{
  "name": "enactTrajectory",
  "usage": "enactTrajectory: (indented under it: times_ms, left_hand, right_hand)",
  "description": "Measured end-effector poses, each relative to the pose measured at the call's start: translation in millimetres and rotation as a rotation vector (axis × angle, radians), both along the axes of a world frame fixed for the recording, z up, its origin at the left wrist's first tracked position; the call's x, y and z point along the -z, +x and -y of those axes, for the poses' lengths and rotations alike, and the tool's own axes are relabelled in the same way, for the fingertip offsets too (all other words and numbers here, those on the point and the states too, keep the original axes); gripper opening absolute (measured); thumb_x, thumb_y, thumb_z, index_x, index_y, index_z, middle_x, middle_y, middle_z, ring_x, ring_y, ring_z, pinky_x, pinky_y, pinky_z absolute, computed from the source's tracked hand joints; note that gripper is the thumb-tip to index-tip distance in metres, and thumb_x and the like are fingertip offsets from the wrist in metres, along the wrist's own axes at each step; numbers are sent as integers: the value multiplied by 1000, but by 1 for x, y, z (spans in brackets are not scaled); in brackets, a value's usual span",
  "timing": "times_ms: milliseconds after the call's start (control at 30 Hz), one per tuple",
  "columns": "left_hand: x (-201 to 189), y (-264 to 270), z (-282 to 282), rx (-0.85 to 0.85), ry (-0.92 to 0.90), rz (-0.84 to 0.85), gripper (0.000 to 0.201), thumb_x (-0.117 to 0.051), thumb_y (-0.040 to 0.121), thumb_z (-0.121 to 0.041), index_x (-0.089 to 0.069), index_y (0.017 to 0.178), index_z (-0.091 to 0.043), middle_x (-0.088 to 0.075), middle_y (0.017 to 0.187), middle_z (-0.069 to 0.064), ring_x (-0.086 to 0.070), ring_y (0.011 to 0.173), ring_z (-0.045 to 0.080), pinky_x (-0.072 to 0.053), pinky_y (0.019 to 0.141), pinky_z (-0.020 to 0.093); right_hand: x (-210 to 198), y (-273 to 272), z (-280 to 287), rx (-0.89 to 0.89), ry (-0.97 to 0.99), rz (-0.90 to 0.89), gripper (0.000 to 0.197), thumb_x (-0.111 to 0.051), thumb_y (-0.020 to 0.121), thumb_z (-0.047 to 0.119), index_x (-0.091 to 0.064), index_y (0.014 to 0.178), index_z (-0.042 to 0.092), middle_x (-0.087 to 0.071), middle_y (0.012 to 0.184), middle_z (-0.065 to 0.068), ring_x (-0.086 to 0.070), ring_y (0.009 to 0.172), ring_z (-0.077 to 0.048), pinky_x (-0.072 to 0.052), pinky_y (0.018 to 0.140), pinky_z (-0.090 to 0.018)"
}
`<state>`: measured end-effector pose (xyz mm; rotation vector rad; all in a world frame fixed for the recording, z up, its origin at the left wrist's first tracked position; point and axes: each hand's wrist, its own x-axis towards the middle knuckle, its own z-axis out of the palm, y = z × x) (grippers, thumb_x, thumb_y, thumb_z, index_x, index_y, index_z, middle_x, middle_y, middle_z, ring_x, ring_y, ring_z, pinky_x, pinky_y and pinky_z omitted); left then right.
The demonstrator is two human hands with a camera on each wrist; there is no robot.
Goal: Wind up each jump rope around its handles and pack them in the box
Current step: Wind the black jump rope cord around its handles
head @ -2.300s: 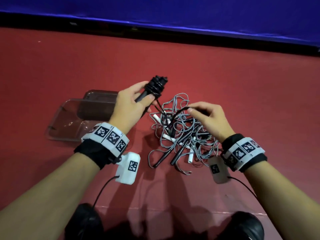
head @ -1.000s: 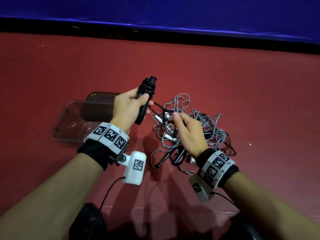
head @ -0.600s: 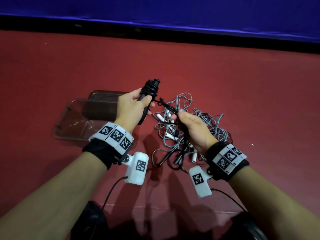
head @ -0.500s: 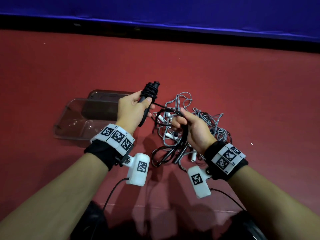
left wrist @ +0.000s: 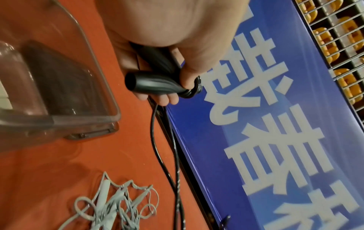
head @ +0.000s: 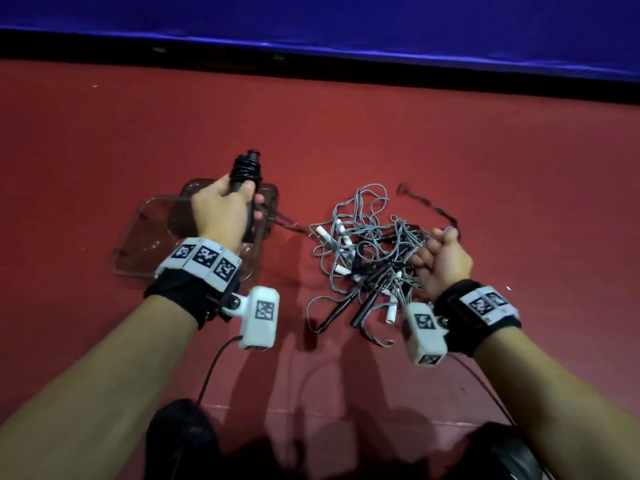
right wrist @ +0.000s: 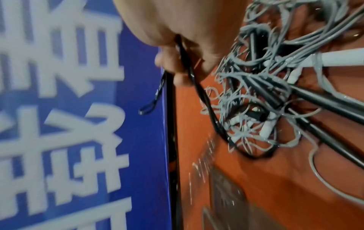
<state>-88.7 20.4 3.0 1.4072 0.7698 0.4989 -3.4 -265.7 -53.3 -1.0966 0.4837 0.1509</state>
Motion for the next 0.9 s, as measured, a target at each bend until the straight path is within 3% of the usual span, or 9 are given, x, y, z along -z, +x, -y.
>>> enactTrajectory:
  times_ms: [67, 233, 300, 367, 433, 567, 667, 800, 900]
  left_hand:
    - [-1, -4, -15, -54, 25, 7, 9, -60, 100, -14, -68, 101, -18, -68, 75, 4, -54, 44, 9, -42, 43, 22]
    - [-17, -2, 9, 243, 4, 4, 16, -59, 102, -10, -70, 113, -13, -71, 78, 7, -57, 49, 13, -46, 47, 22]
    - [-24, 0, 29, 390, 55, -17, 22, -61, 100, -10, -71, 120, -12, -75, 82, 10, -62, 54, 17, -50, 52, 26]
    - [-31, -1, 47, 553, 61, -16, 22, -63, 99, -10, -72, 117, -17, -77, 84, 11, -65, 59, 20, -54, 55, 29]
    - [-40, -2, 61, 699, 53, -13, 21, -63, 99, -12, -74, 116, -18, -78, 87, 12, -66, 64, 22, -57, 59, 30]
    - [-47, -4, 68, 726, 44, 30, 22, -62, 100, -13, -74, 118, -13, -76, 88, 13, -66, 64, 22, -55, 57, 27]
    - [-41, -7, 71, 665, 96, 43, 24, -62, 99, -6, -71, 119, -17, -73, 79, 12, -65, 55, 16, -51, 51, 23]
    - [-28, -11, 78, 582, 224, 46, 34, -65, 97, -4, -69, 103, -36, -72, 70, 2, -62, 49, 9, -48, 48, 21]
    - [-20, -10, 76, 518, 376, -30, 32, -69, 92, -25, -67, 96, -57, -76, 73, -5, -69, 56, 17, -56, 59, 34]
  right_hand:
    - [2, 10, 23, -6, -77, -123, 34, -38, 109, 33, -41, 78, 22, -31, 50, 6, -25, 33, -6, -22, 37, -17]
    - [-26, 9, 24, -600, -730, -236, 50, -59, 95, 58, -59, 114, 12, -64, 104, -14, -64, 87, -27, -52, 81, -38]
    - [-37, 4, 12, -601, -1001, -93, 82, -57, 90, 69, -51, 138, 4, -57, 139, -19, -58, 120, -33, -45, 106, -42]
    - [-55, -9, -7, -597, -986, 250, 78, -49, 98, 62, -37, 152, 8, -46, 152, -4, -48, 132, -17, -38, 109, -28]
    - [-66, -23, -30, -733, -729, 505, 54, -43, 106, 47, -42, 149, 16, -50, 140, 8, -49, 124, -2, -40, 100, -11]
    - [-72, -42, -59, -783, -215, 428, 37, -37, 108, 46, -62, 99, 20, -58, 86, 1, -56, 76, -19, -52, 58, -24]
    - [-74, -48, -61, -751, -325, 424, 44, -35, 110, 39, -64, 87, 14, -60, 75, 2, -46, 54, -5, -34, 48, -16]
    - [-66, -43, -58, -760, -594, 429, 62, -39, 108, 47, -70, 81, 0, -62, 61, 1, -45, 49, -13, -36, 48, -22]
    - [-60, -39, -51, -793, -788, 418, 69, -44, 102, 57, -72, 83, -3, -52, 49, 6, -46, 46, -12, -42, 56, -26]
